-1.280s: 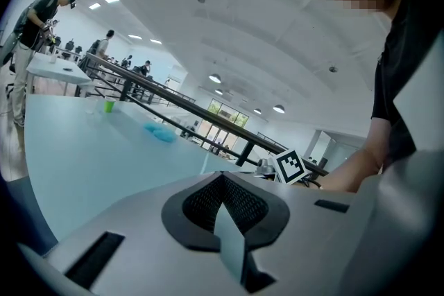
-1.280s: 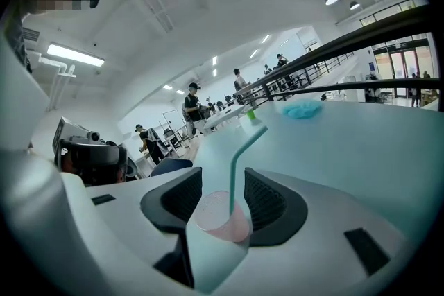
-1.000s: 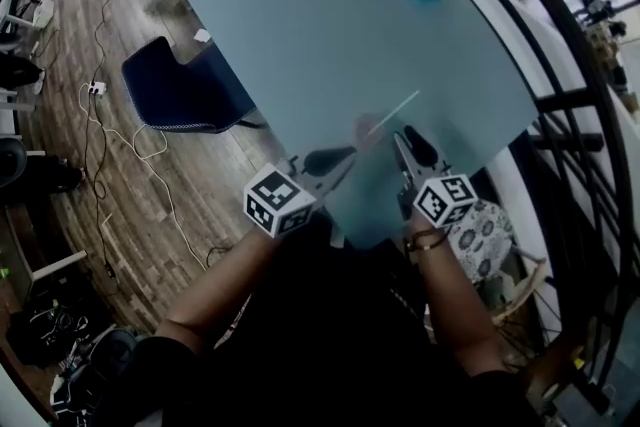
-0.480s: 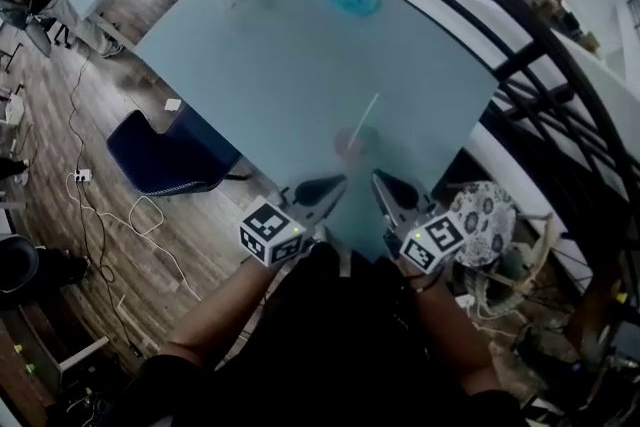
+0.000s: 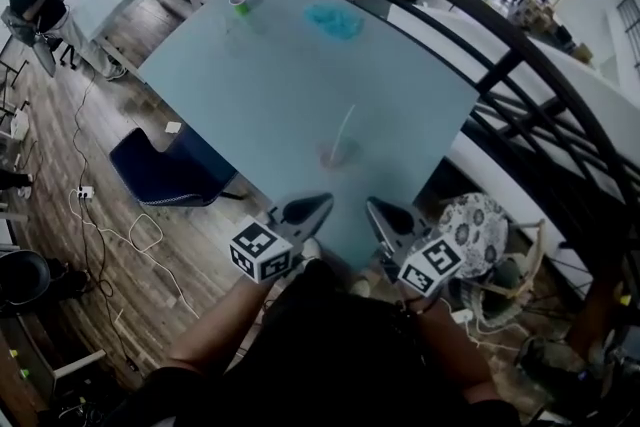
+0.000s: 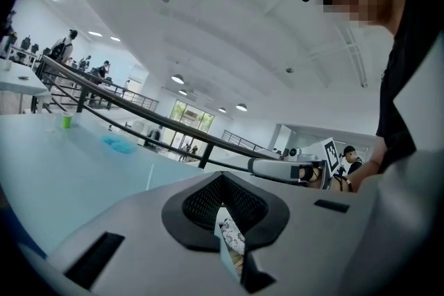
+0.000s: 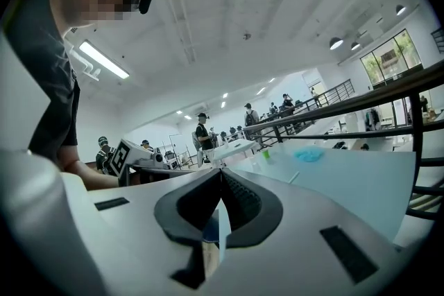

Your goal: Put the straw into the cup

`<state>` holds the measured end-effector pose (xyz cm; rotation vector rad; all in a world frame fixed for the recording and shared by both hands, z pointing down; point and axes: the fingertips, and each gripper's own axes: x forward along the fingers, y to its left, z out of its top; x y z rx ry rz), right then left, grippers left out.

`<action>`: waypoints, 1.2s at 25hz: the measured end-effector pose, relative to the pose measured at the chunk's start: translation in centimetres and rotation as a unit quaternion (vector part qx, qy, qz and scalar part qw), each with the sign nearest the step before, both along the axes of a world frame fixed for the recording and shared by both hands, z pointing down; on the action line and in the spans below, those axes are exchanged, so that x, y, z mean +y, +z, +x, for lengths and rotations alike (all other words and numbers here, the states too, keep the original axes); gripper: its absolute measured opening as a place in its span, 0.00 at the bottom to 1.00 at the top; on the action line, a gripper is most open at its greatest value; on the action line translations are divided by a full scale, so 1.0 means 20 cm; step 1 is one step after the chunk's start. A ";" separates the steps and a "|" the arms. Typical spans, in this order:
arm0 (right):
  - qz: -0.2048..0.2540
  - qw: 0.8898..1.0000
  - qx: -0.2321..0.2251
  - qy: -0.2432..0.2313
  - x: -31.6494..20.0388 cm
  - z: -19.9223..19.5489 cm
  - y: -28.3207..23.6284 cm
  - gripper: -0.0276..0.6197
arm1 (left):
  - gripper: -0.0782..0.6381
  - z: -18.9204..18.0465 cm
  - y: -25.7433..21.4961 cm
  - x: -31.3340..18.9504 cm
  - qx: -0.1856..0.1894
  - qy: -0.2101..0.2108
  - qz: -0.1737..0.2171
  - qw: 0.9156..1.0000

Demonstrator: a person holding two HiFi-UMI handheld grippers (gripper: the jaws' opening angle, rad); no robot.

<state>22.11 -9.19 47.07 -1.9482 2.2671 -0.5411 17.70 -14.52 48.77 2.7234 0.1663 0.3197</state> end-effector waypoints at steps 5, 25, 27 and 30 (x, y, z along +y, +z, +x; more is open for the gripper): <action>0.000 1.000 -0.008 -0.007 0.19 0.03 0.00 0.06 | 0.12 0.04 -0.01 0.22 -0.002 0.007 0.003 1.000; 0.007 0.998 -0.002 -0.065 1.01 -0.11 -0.10 0.06 | 0.12 -0.17 -0.14 1.05 -0.005 -0.042 0.055 0.998; 0.010 0.998 0.004 -0.065 1.05 -0.12 -0.13 0.06 | 0.12 -0.22 -0.17 1.04 -0.001 -0.064 0.059 0.996; 0.013 0.998 0.015 -0.067 1.07 -0.18 -0.15 0.06 | 0.12 -0.29 -0.21 1.05 0.000 -0.069 0.069 0.995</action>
